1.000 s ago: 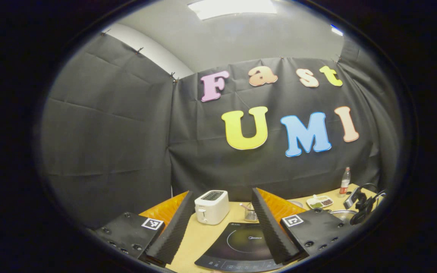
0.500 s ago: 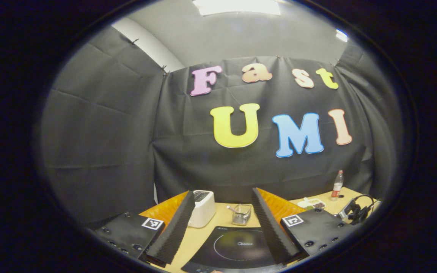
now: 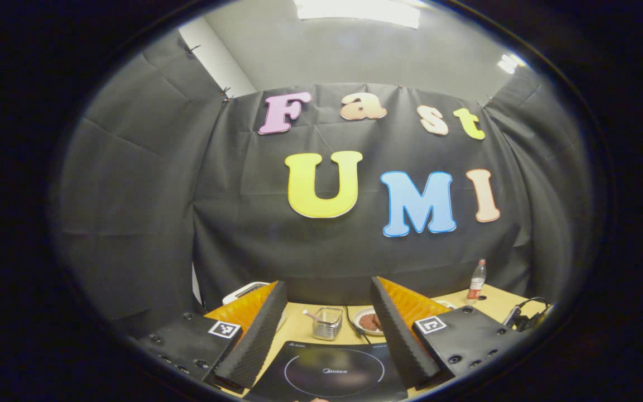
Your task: First push the handle of the pot to place it horizontally, then grasp the pot with both hands and set it on the induction cooktop.
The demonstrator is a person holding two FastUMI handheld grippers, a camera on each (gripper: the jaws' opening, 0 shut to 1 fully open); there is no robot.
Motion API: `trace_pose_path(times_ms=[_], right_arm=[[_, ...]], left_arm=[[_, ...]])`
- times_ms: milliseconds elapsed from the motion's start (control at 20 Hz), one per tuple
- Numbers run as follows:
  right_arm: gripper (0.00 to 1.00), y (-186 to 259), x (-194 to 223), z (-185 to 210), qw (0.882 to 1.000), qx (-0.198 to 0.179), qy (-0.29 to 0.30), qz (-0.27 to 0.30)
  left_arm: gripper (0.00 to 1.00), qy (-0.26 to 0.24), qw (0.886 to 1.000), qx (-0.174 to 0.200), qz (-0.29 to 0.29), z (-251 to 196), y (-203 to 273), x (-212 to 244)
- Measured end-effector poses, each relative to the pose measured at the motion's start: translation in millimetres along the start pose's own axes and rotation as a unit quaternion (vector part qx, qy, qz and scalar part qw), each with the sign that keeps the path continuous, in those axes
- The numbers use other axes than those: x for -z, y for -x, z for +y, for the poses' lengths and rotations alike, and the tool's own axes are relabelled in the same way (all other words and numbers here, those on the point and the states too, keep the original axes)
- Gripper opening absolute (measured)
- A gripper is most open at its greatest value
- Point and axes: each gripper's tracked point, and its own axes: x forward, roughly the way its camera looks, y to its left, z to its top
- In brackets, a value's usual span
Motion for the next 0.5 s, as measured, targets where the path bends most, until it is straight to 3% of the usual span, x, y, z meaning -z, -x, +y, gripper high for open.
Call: trace_pose_path(times_ms=[50, 100, 150, 200, 250, 350, 400, 500], right_arm=[[0.01, 2, 2, -3, 1.0, 0.003, -0.003, 0.0], [0.01, 6, 4, -6, 1.0, 0.007, -0.006, 0.002], [0.01, 8, 8, -10, 1.0, 0.011, -0.011, 0.005], [0.01, 11, 10, -15, 1.0, 0.014, -0.017, 0.007], [0.01, 12, 13, -18, 1.0, 0.016, -0.025, 0.011], [0.01, 18, 21, -24, 0.999, 0.016, -0.046, 0.021], [0.01, 21, 23, -28, 0.998, 0.015, -0.053, 0.025], [0.01, 26, 28, -36, 0.998, 0.014, -0.056, 0.031]], left_arm=[[0.9, 0.004, 1.0, 0.005, 0.0, -4, -2, 1], [0.97, 0.007, 1.0, 0.01, -0.002, -9, -2, -1], [0.9, 0.007, 1.0, 0.015, -0.003, -15, -3, -1], [0.9, 0.005, 1.0, 0.019, -0.002, -20, -5, -1], [0.97, 0.003, 1.0, 0.022, -0.001, -24, -5, 0], [0.97, 0.002, 1.0, 0.027, 0.004, -36, -5, 2], [0.9, 0.003, 1.0, 0.028, 0.006, -42, -5, 4], [0.97, 0.004, 1.0, 0.024, 0.009, -50, -5, 4]])
